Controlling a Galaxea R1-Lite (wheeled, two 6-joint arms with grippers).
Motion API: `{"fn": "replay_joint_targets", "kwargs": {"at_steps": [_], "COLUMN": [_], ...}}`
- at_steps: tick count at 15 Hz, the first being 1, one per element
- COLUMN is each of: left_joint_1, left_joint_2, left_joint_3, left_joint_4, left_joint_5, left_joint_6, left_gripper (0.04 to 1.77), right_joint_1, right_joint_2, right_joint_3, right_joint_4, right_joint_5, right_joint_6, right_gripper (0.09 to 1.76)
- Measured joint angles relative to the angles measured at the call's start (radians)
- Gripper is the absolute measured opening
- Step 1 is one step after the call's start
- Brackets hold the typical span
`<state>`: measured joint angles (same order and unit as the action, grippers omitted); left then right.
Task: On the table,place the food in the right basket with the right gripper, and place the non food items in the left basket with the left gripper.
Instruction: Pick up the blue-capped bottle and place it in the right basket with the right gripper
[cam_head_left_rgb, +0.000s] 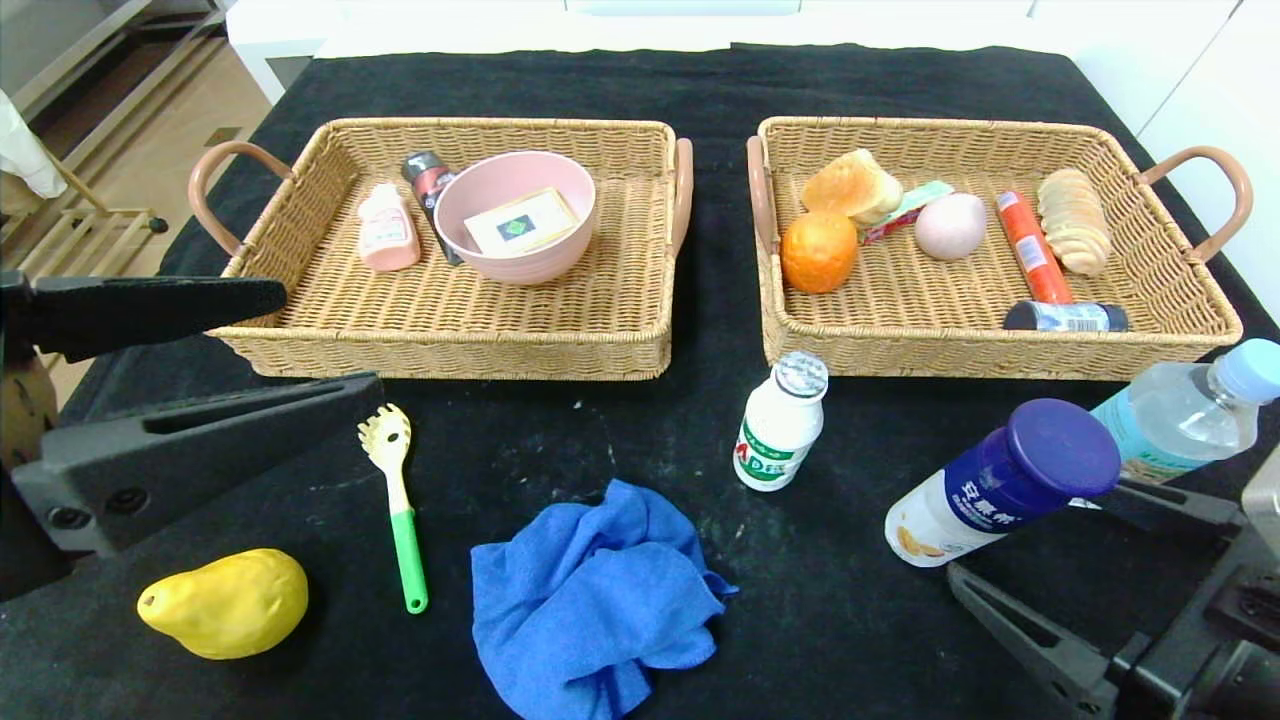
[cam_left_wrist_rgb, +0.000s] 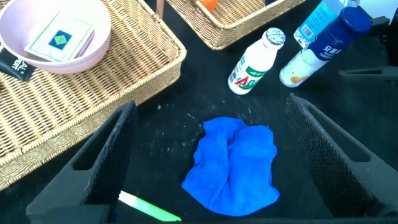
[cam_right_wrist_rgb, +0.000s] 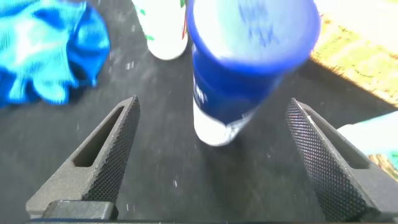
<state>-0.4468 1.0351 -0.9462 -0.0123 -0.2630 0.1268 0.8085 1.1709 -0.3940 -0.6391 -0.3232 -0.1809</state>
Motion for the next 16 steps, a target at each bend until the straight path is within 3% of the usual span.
{"fn": "replay_joint_targets", "kwargs": {"at_steps": [6,16], "left_joint_1": [-0.001,-0.001], "left_joint_2": [-0.003,-0.005], "left_joint_3": [0.001,0.001], "left_joint_4": [0.001,0.001], "left_joint_5": [-0.001,-0.001], "left_joint_6": [0.000,0.000], "left_gripper": [1.72,1.72], "right_joint_1": [0.027,0.030], "right_joint_2": [0.114,0.238], "right_joint_3": [0.049,0.059], "right_joint_4": [-0.248,-0.452], "right_joint_5": [-0.101,-0.243], "right_joint_6": [0.054,0.060], "right_gripper": [1.71,1.71]}}
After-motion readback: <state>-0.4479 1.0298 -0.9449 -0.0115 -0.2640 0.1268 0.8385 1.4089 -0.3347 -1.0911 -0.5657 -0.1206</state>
